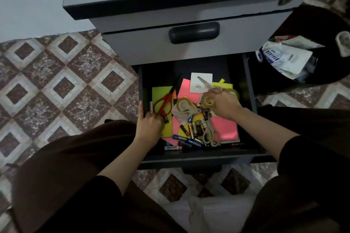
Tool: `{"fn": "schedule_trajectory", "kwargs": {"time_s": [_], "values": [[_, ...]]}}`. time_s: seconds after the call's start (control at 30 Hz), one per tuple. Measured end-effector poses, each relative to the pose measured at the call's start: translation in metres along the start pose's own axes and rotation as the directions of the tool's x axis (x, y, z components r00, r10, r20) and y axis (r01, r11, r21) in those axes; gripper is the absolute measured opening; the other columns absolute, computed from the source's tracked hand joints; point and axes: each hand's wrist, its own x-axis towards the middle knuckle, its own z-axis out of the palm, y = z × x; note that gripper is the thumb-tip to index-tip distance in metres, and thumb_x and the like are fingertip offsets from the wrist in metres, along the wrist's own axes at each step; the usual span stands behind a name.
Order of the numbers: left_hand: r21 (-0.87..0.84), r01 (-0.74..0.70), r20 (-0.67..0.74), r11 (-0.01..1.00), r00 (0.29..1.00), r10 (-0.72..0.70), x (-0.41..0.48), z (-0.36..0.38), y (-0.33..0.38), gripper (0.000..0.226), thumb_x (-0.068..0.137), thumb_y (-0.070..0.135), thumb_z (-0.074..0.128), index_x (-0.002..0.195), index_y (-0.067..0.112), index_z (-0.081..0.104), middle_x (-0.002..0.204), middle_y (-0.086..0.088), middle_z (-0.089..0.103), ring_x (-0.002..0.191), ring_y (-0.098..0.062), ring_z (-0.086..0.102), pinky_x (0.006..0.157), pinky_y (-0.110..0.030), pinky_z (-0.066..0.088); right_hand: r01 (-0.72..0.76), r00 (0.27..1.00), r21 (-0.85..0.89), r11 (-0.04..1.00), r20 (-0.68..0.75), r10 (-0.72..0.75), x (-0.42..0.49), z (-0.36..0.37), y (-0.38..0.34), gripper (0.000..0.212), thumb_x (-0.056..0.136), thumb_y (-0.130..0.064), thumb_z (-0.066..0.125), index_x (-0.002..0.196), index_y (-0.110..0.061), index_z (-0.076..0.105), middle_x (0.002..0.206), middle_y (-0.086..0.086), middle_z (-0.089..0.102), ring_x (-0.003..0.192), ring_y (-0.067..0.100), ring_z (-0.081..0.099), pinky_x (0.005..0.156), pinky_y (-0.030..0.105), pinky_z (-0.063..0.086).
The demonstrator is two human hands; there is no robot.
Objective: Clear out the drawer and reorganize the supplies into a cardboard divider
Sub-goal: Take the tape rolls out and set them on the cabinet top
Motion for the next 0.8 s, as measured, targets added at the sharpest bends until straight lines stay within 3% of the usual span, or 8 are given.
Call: {"fn": "schedule_trajectory", "kwargs": {"time_s": [0.13,0.27,0.5,0.67,0.8], "values": [[0.048,0.023,-0.077,0.999,0.997,-0.019,0.001,0.008,-0.001,0.038,0.054,0.029,0.082,0.082,0.011,0.065,0.074,-0.004,0.065,0.081,-0.025,0.063,0.11,-0.056,0.003,-0.016,1.0,-0.025,1.0,0.02,0.017,0.002,0.0,-0.001,0.064,0.084,-0.007,0.057,0.143,-0.022,0.037,0.145,0.002,0.039,0.128,0.028,0.041,0.093,0.037,0.044],[0.016,0.036,-0.055,0.999,0.998,-0.035,0.005,0.012,0.001,0.03,0.08,0.023,0.06,0.107,0.012,0.054,0.095,-0.004,0.065,0.103,-0.026,0.057,0.106,-0.052,-0.019,-0.025,0.999,-0.065,0.998,0.023,0.027,0.005,0.004,-0.004,0.065,0.084,-0.005,0.057,0.143,-0.023,0.036,0.142,0.001,0.04,0.127,0.028,0.041,0.089,0.037,0.047],[-0.028,-0.009,-0.108,1.0,0.994,0.006,0.004,0.009,-0.003,0.039,0.083,0.033,0.057,0.117,0.014,0.05,0.108,-0.004,0.063,0.112,-0.027,0.051,0.106,-0.05,-0.022,-0.032,0.998,-0.099,0.995,0.044,0.037,0.009,0.008,-0.009,0.066,0.081,-0.005,0.063,0.141,-0.017,0.037,0.136,0.006,0.04,0.123,0.029,0.042,0.085,0.037,0.049],[-0.106,-0.064,-0.083,0.992,0.995,0.055,0.002,0.001,-0.01,0.057,0.081,0.046,0.06,0.13,0.021,0.043,0.121,0.0,0.058,0.12,-0.024,0.045,0.113,-0.049,-0.013,-0.065,0.998,-0.044,0.997,0.002,0.066,0.003,0.005,-0.013,0.055,0.082,-0.009,0.064,0.134,-0.014,0.046,0.133,0.007,0.042,0.117,0.029,0.047,0.081,0.035,0.048],[-0.234,-0.081,-0.077,0.969,0.995,0.065,-0.003,-0.018,-0.02,0.061,0.08,0.043,0.064,0.133,0.022,0.043,0.127,-0.001,0.053,0.122,-0.022,0.041,0.116,-0.04,0.003,-0.088,0.995,0.099,0.991,-0.039,0.092,-0.006,-0.01,-0.02,0.056,0.078,-0.02,0.073,0.128,-0.01,0.05,0.13,0.008,0.047,0.113,0.029,0.053,0.081,0.033,0.046]]}}
